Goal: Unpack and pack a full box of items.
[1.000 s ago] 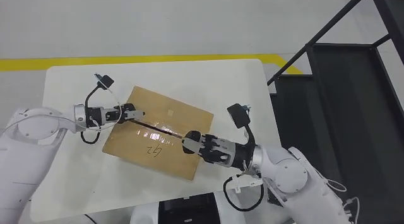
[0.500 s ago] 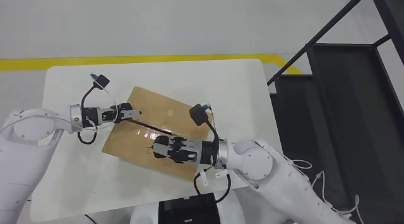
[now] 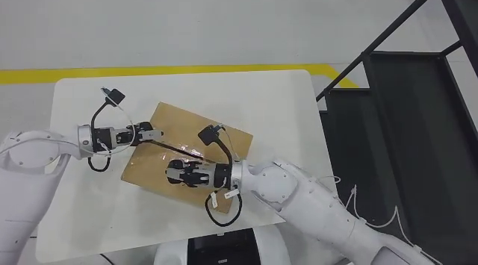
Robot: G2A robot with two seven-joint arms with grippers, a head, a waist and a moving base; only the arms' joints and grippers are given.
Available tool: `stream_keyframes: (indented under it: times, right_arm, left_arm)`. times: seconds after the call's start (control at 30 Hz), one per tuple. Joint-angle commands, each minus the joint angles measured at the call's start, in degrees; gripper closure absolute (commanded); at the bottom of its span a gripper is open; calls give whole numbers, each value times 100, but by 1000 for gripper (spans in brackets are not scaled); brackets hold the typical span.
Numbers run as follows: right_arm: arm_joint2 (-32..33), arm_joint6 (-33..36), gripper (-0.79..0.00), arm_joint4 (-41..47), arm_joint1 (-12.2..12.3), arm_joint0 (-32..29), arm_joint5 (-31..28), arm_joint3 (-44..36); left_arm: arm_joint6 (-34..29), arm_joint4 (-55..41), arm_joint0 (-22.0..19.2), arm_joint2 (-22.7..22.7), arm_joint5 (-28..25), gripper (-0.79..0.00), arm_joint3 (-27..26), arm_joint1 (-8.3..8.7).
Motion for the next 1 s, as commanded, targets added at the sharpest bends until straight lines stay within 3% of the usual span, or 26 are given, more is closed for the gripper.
stream_keyframes:
  times: [0.0, 0.23, 0.5, 0.97]
  right_arm:
    - [-92, -72, 0, -76, -51, 117, 89, 145]
    - [-310, -641, 0, -321, -238, 393, 477, 572]
    - [-376, -841, 0, -228, -366, 445, 800, 813]
    - [-460, -1062, 0, 11, -590, 552, 827, 1338]
  left_arm:
    - [0, -9, 4, -3, 0, -785, -6, 1]
    - [-11, -17, 51, -30, -17, -785, -19, 9]
    - [-38, -64, 50, -70, -26, -785, 2, 16]
    - [-78, -105, 25, -149, -64, -785, 66, 32]
